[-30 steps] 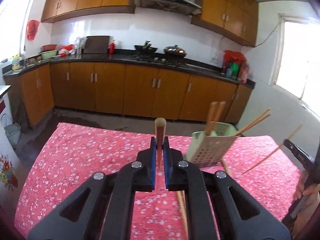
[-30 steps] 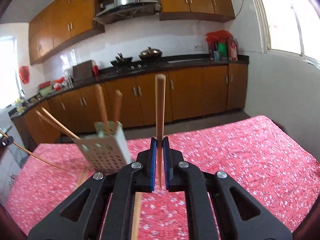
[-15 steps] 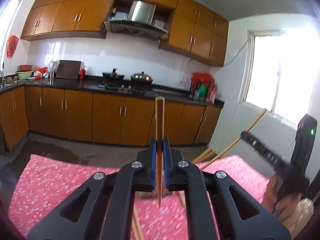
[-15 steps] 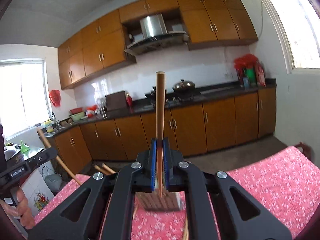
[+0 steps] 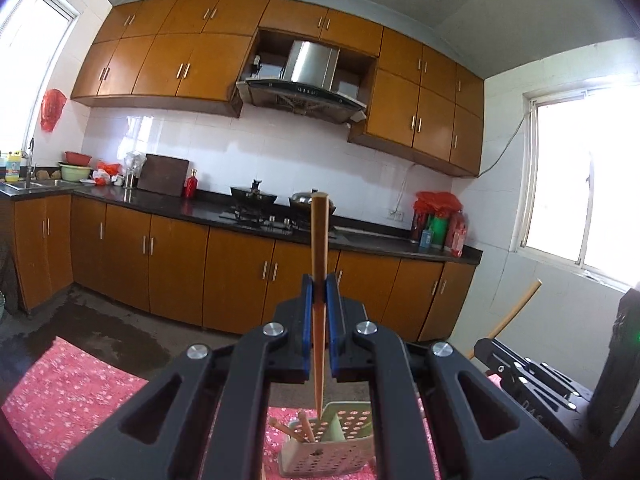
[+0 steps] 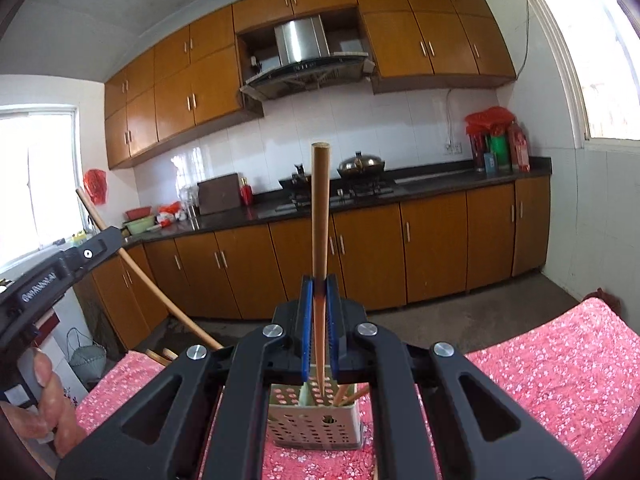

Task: Organize utensils
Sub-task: 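Lower the chopsticks into the holder and open both grippers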

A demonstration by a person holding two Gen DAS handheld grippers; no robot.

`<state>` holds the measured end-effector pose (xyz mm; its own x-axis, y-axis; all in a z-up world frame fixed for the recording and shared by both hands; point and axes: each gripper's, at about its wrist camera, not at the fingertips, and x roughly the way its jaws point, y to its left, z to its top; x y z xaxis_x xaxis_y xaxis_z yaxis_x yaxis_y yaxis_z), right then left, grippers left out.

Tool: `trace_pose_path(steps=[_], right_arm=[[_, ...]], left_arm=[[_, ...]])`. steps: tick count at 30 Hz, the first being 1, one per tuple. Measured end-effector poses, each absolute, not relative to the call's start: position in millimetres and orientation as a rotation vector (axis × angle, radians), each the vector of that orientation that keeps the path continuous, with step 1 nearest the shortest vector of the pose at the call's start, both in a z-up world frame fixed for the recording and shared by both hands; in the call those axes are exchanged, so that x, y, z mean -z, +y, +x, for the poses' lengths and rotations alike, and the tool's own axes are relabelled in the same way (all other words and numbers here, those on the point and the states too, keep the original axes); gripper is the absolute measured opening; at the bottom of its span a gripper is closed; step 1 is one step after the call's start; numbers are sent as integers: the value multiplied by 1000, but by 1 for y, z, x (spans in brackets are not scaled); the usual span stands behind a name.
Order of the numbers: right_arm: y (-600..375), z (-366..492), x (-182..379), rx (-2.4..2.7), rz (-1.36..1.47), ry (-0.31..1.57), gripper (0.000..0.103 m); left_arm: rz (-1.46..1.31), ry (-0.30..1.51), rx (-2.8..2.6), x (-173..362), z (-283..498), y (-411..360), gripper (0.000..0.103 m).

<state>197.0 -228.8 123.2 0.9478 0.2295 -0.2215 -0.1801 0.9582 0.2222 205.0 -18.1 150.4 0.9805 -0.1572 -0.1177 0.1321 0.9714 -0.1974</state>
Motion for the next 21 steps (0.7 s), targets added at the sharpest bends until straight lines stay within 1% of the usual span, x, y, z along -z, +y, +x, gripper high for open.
trace_pose_path(steps=[5, 10, 13, 21], right_arm=[[-223, 202, -110, -225, 195, 285, 8], [-221, 202, -108, -239, 179, 303, 9], [-222, 198, -113, -235, 183, 300, 11], [-253, 171, -129, -142, 191, 270, 11]], left_arm=[[-229, 218, 160, -120, 229, -19, 8], [-243, 264, 147, -109, 236, -11, 10], [-254, 267, 136, -111, 231, -2, 16], [-257, 245, 85, -125, 188, 36, 27]])
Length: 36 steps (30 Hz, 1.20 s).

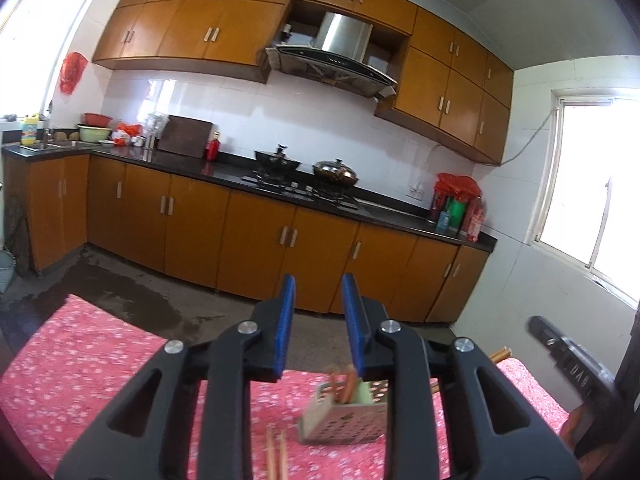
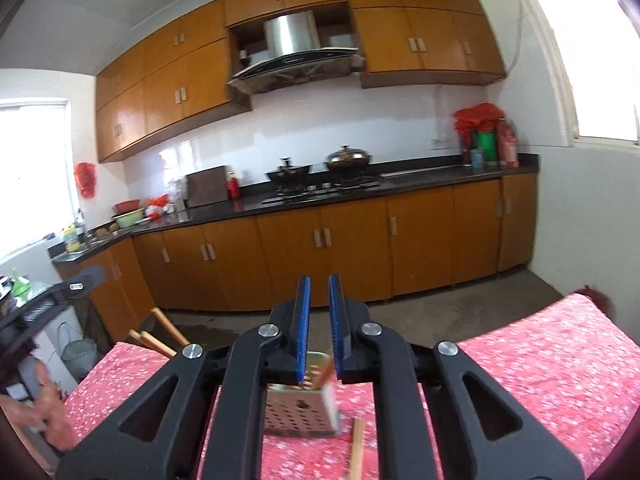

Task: Organize utensils
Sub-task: 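Lower the chopsticks into the holder and open both grippers, then grasp another bamboo chopstick with the left gripper while the right gripper grasps one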

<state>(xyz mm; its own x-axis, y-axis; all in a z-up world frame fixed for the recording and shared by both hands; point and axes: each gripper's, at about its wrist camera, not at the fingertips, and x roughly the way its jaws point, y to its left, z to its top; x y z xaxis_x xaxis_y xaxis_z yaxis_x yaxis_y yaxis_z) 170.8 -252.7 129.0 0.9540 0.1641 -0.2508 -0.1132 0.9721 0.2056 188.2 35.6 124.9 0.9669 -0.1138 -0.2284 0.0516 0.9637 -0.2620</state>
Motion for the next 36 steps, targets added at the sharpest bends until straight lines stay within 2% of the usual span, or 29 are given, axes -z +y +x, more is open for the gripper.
trace_pose_path(steps=[4, 8, 12, 16, 26, 36], right_arm=[[-285, 165, -105, -48, 203, 371, 11], [-306, 173, -42, -23, 230, 588, 11], [-291, 171, 32, -135, 266, 807, 11], [-262, 161, 67, -224, 237, 902, 11], [-247, 158, 85, -229, 188, 961, 11], [-242, 165, 88, -246, 125, 971, 11]], left_arm=[[-211, 295, -7, -105, 161, 66, 33], [-181, 459, -56, -52, 154, 88, 33], [-199, 631, -18, 4, 152, 91, 31], [-197, 736, 39, 40, 153, 76, 31], [-148, 846, 154, 79, 150, 35, 31], [-125, 903, 182, 97, 154, 21, 24]])
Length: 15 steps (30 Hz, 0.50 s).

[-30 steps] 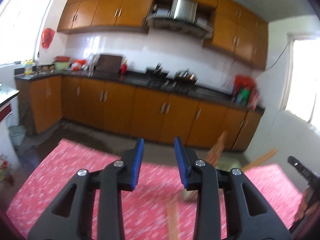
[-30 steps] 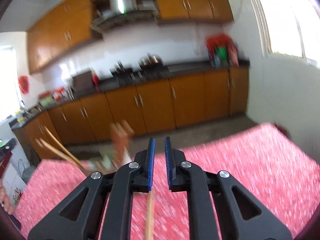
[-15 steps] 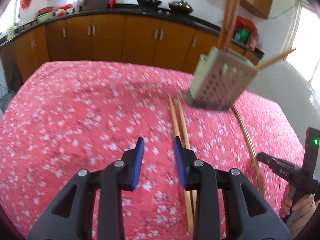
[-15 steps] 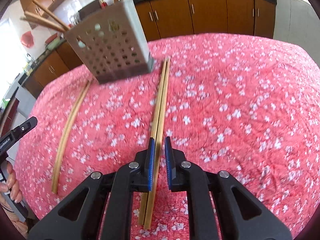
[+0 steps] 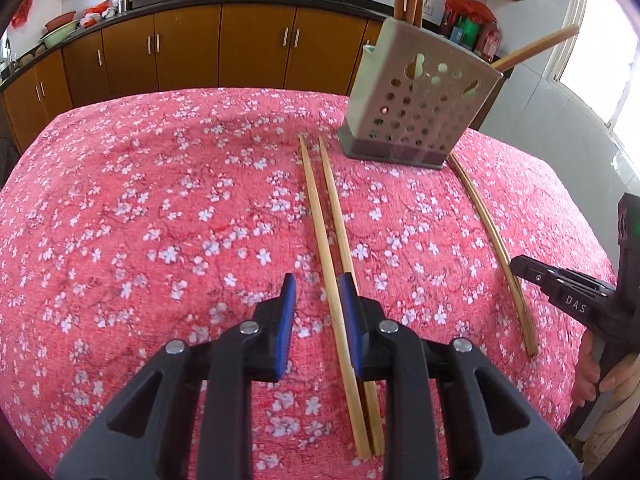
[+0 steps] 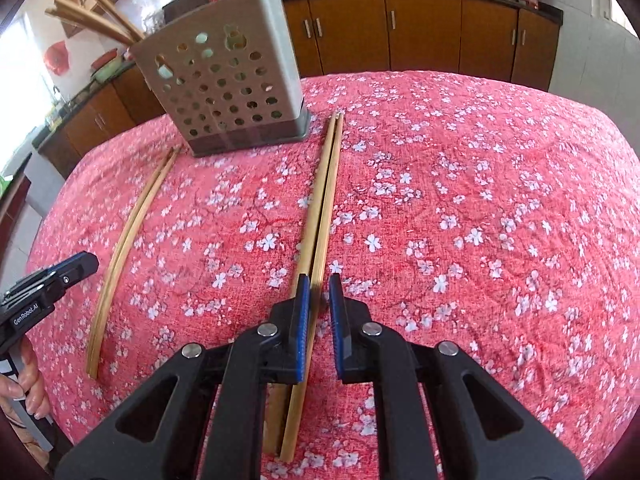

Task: Organize utensils
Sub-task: 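Grasp another bamboo chopstick with the left gripper while the right gripper grasps one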

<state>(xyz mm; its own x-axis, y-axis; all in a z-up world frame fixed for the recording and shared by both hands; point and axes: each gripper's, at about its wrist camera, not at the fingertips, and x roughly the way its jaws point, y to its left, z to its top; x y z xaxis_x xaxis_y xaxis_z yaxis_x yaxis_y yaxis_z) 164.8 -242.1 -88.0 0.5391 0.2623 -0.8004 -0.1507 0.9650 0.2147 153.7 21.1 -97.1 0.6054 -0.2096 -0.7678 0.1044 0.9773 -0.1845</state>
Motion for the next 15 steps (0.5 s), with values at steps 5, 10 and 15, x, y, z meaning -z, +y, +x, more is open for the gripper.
trace_pose_path(steps=[5, 10, 15], right_arm=[[-233, 169, 92, -99, -30, 937, 8], [-259, 179, 97, -38, 71, 935, 8], [-263, 179, 100, -40, 58, 926, 8]], left_arm=[[-120, 913, 193, 99, 153, 20, 22], [-108, 927, 219, 103, 150, 17, 18], [-60, 951, 208, 109, 150, 9, 14]])
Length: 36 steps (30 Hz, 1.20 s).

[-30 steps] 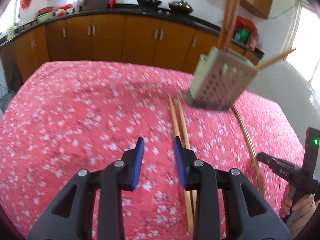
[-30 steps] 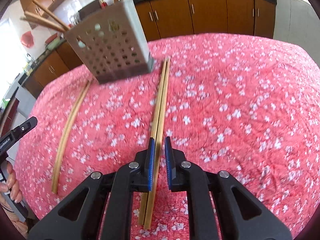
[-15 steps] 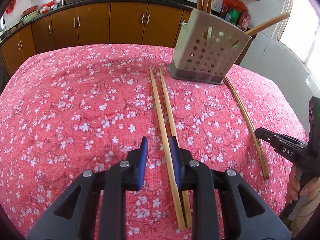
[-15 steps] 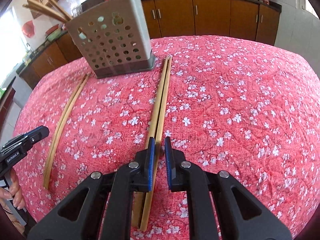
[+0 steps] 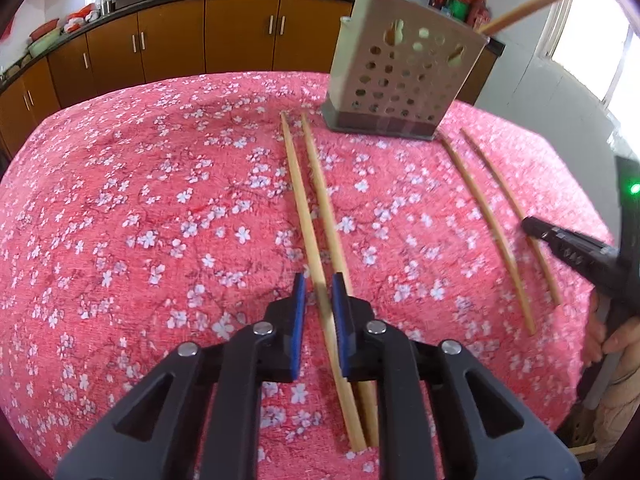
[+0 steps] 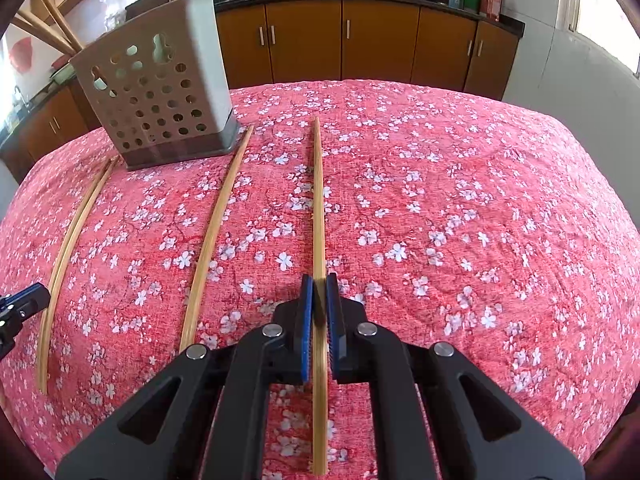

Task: Organize utensils
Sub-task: 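Grasp another bamboo chopstick with the left gripper while the right gripper grasps one, then hold the grasped chopsticks in both grippers above the tablecloth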

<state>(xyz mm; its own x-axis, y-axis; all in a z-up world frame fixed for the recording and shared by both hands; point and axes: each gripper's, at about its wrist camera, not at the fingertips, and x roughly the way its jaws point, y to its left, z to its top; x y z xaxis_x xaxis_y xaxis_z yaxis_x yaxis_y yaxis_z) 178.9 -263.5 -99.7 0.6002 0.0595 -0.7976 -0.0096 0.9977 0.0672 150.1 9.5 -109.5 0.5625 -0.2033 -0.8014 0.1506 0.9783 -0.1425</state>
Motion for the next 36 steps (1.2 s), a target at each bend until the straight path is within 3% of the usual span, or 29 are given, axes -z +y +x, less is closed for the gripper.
trace_pose_path(steps=[11, 22, 36], right_arm=[[-266, 156, 97, -59, 56, 919, 8], [-285, 190, 97, 13, 100, 882, 8], [-287, 194, 99, 19, 87, 871, 8]], left_arm=[[3, 928, 134, 113, 157, 9, 9], [-93, 887, -25, 115, 202, 86, 11], [-105, 878, -24, 115, 201, 86, 11]])
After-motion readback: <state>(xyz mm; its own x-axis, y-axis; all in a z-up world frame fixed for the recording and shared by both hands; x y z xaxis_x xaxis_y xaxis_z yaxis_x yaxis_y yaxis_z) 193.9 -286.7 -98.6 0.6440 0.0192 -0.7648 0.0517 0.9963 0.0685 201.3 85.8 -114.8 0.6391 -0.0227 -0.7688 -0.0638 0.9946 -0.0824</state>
